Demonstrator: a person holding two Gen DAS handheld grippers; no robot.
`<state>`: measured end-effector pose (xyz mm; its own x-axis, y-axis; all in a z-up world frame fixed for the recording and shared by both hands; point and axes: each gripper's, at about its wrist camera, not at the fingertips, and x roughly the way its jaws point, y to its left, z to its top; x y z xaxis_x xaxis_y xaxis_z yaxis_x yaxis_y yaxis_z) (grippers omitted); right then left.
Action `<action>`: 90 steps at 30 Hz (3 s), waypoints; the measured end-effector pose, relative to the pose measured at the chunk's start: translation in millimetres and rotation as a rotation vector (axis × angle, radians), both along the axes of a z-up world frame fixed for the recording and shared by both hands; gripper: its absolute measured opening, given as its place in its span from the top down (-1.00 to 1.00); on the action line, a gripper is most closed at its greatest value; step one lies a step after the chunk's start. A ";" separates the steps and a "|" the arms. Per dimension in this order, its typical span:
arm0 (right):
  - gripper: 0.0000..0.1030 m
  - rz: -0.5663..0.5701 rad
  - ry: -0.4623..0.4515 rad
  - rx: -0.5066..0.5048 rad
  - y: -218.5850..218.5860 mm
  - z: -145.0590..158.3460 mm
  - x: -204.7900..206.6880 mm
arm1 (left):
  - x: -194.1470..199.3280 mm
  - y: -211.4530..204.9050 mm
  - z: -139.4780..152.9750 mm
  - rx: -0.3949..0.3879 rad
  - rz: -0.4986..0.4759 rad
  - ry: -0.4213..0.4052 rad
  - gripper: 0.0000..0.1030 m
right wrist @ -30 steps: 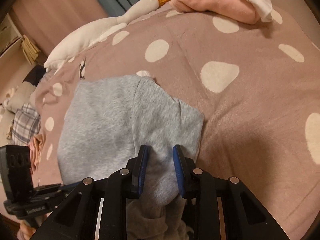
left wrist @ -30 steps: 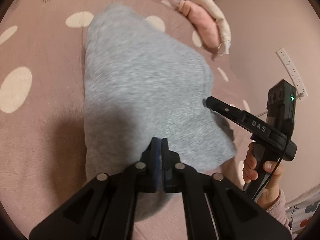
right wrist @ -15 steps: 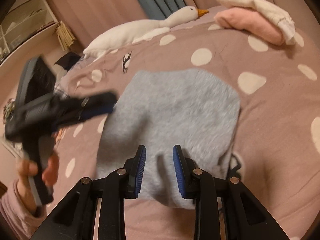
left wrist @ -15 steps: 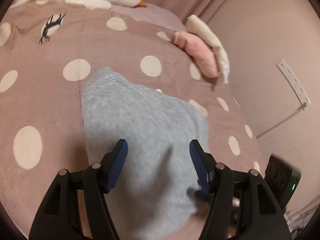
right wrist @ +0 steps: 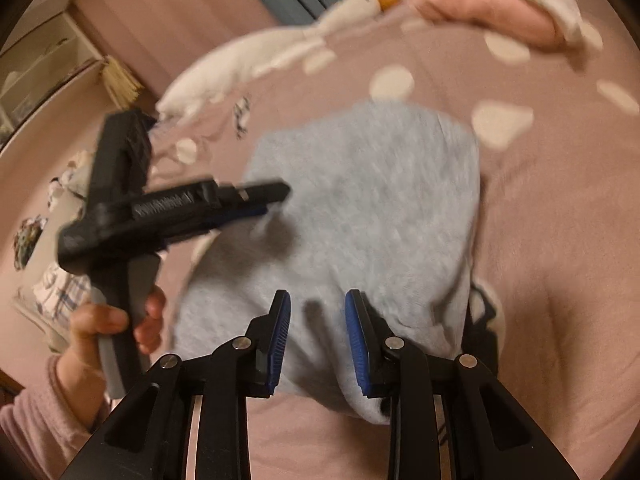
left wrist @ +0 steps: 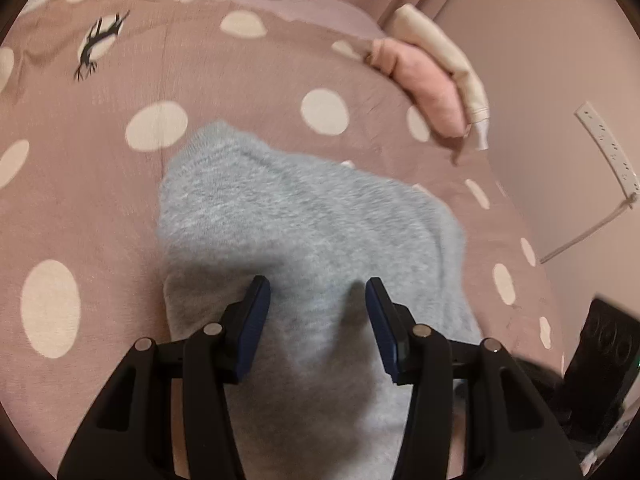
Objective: Fold small clothes
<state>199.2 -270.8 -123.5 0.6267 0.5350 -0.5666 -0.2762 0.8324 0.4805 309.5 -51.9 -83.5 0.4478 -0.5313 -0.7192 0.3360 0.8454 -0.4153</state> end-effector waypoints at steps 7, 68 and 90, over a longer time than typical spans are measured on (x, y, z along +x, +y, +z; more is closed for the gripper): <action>0.44 -0.082 -0.053 -0.024 -1.9 24.3 38.3 | -51.8 2.2 12.4 0.026 -0.094 -0.101 0.04; -0.22 -0.156 0.258 0.377 -73.9 -48.2 -6.5 | -90.3 94.3 -58.3 -0.445 0.119 0.274 -0.94; -0.27 -0.084 0.261 0.406 -59.8 -56.7 35.6 | -13.8 36.3 -65.7 -0.351 0.087 0.260 -0.98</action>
<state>234.8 -330.6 -180.2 0.5420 0.6991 -0.4662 -0.0436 0.5775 0.8152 295.7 -15.6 -149.2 0.3297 -0.7319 -0.5964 0.1158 0.6583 -0.7438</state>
